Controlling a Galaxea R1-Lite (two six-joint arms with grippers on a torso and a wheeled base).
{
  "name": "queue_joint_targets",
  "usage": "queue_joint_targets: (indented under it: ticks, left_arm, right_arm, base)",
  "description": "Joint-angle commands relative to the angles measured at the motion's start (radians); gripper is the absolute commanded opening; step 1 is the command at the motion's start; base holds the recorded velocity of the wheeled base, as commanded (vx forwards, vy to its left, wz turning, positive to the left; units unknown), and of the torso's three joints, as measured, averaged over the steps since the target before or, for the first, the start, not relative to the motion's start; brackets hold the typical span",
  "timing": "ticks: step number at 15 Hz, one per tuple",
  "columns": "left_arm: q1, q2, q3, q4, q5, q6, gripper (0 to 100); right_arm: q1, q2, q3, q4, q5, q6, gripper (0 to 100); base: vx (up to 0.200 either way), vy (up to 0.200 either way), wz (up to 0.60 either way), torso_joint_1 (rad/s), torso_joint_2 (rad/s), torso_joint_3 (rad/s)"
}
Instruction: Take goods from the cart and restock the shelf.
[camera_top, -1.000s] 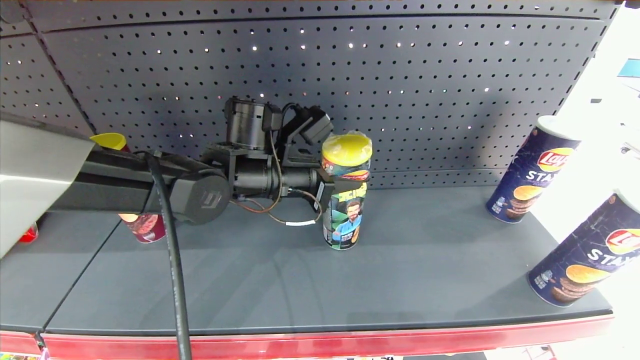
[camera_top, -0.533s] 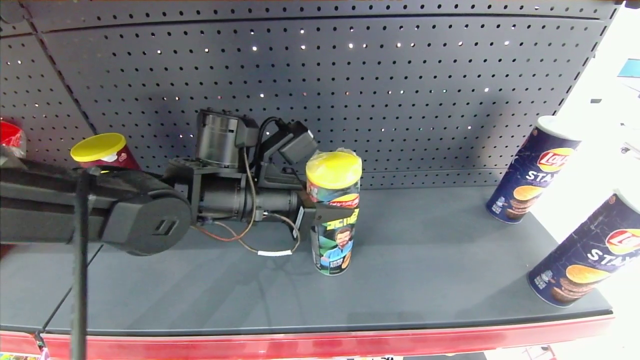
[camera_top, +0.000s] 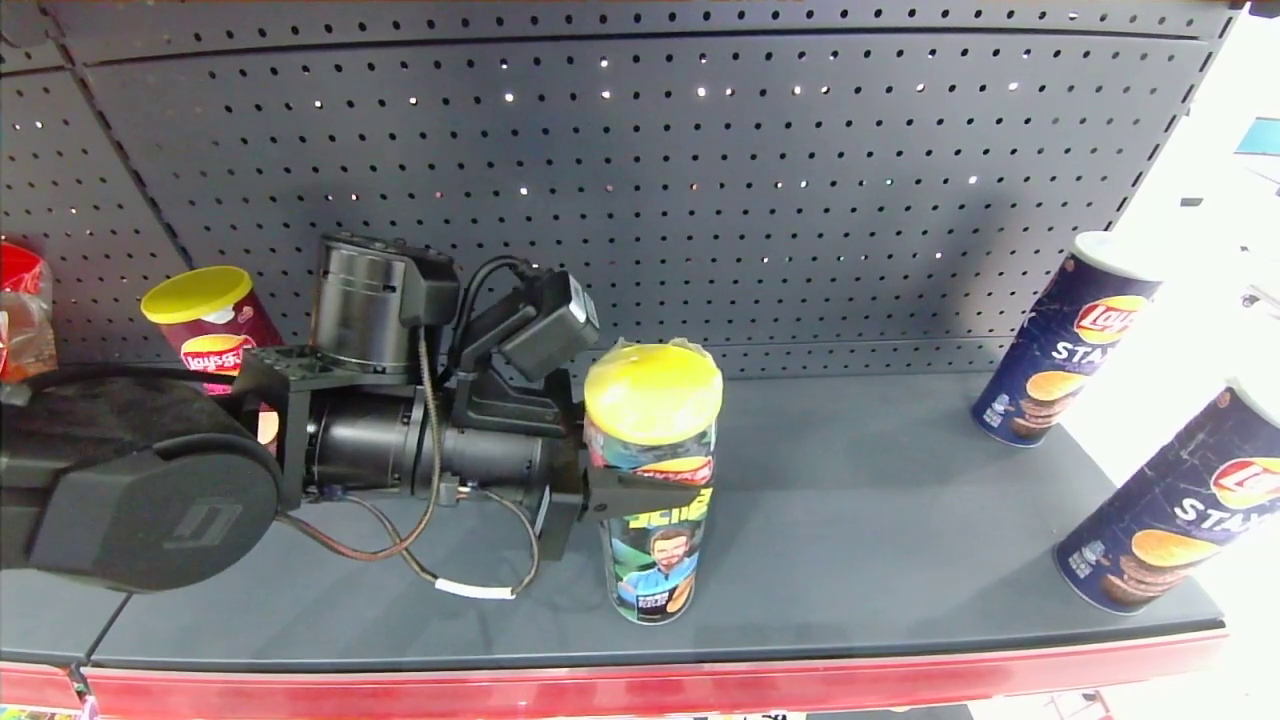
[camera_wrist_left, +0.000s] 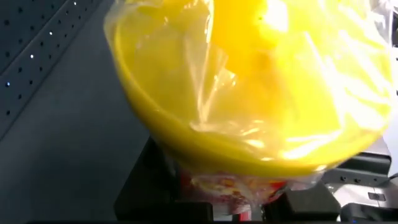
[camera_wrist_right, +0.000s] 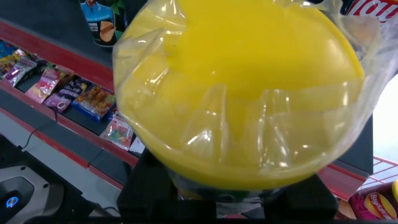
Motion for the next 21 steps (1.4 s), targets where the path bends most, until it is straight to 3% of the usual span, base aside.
queue_joint_targets:
  ticks: [1,4,8,16,21]
  left_arm:
    - [-0.002,-0.004,0.008,0.0,-0.003,0.006,0]
    - [-0.009,-0.004,0.01,0.0,-0.021,0.012,0]
    - [-0.009,0.004,0.033,0.0,-0.035,0.062,0]
    - [-0.009,-0.004,0.057,0.0,-0.081,0.063,0]
    - [-0.009,0.0,0.065,-0.002,-0.078,0.085,0]
  right_arm:
    - [0.0,0.002,-0.001,0.0,0.001,-0.001,0]
    - [0.0,0.004,-0.001,0.0,0.001,-0.001,0]
    - [0.0,0.002,-0.001,0.0,0.001,-0.001,0]
    - [0.0,0.002,-0.003,0.0,-0.001,-0.001,0]
    - [0.0,0.004,-0.003,0.0,-0.001,-0.001,0]
  base:
    - [0.0,0.0,0.0,0.0,0.0,0.0]
    - [0.0,0.0,0.0,0.0,0.0,0.0]
    - [0.0,0.0,0.0,0.0,0.0,0.0]
    - [0.0,0.0,0.0,0.0,0.0,0.0]
    - [0.0,0.0,0.0,0.0,0.0,0.0]
